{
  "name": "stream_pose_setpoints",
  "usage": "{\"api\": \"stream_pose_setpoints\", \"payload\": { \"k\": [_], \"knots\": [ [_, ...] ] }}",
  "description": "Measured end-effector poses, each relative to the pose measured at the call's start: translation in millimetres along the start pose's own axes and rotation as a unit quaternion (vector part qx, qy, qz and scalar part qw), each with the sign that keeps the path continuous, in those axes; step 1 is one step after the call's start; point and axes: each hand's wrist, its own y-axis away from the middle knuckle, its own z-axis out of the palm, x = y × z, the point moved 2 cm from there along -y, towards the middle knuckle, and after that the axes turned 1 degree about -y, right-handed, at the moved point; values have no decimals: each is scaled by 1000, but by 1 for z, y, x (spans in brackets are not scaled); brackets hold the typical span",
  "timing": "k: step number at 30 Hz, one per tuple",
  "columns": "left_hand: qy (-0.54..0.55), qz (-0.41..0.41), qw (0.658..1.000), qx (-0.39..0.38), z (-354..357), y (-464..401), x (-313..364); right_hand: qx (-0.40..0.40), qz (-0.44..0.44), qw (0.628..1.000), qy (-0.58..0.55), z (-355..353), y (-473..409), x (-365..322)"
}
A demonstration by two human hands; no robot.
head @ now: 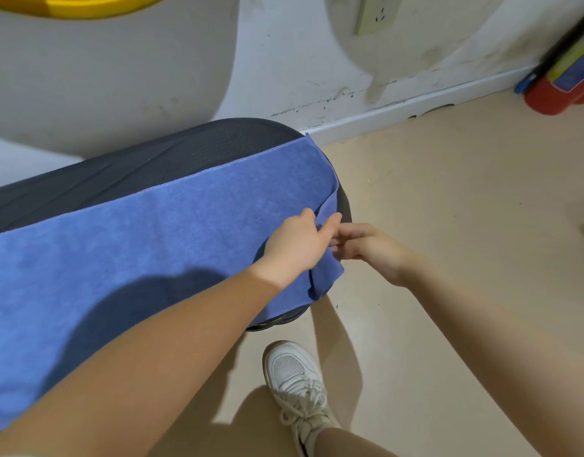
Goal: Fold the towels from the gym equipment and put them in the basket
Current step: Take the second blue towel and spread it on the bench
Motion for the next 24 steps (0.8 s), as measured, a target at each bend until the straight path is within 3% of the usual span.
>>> {"api": "stream_pose_setpoints", "payload": {
  "k": [3,7,9,16,19,24],
  "knots": [
    [-5,-32,999,4,4,-14,0,39,32,999,-1,-7,-13,-6],
    [1,-11,1000,11,3,-22,-9,241,35,969,-47,-28,-42,-14],
    [12,6,1000,11,1,-19,-12,279,23,960,-19,-38,-62,-20],
    [125,29,992,16,-27,7,-15,257,58,940,218,-30,-84,-56],
    [184,7,982,39,-54,21,-23,258,-1,960,109,-5,-85,-90],
    [246,-10,965,90,-97,56,-57,153,-32,986,-65,72,-95,-153]
  ]
}}
